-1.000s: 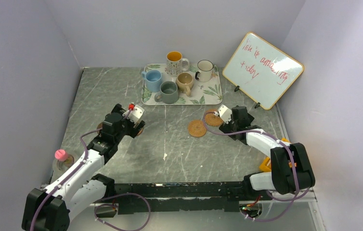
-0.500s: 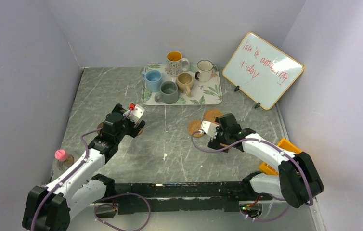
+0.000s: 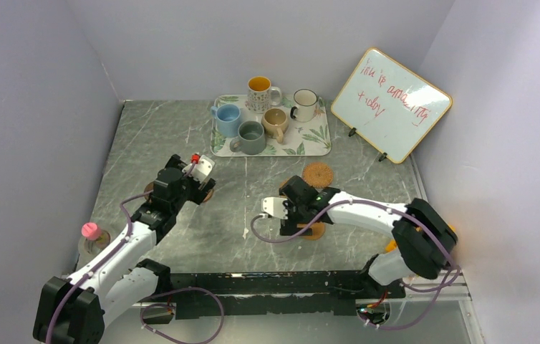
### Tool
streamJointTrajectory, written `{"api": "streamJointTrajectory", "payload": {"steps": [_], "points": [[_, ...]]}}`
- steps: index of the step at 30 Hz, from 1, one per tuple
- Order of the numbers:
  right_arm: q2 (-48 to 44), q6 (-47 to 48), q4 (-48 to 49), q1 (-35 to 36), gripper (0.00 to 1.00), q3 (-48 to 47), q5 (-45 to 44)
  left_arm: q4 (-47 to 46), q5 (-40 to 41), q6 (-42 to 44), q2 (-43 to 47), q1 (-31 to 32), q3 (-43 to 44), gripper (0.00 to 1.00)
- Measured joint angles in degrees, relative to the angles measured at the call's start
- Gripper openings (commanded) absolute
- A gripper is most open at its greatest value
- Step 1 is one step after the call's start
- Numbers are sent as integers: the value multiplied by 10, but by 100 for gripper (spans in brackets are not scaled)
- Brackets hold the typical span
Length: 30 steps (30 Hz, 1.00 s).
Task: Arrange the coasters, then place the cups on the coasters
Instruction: Move the coaster to the center of the board.
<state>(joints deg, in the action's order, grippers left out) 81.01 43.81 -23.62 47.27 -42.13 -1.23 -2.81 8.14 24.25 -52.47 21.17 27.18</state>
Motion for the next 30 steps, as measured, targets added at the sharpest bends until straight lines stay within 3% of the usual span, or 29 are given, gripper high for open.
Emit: {"api": "streamJointTrajectory", "payload": {"steps": [13, 30], "points": [[176, -53, -19, 82, 100, -181, -2, -34, 66, -12, -8, -30, -6, 100], [316, -169, 122, 84, 100, -322, -47, -41, 42, -77, -64, -207, 8, 100]]}}
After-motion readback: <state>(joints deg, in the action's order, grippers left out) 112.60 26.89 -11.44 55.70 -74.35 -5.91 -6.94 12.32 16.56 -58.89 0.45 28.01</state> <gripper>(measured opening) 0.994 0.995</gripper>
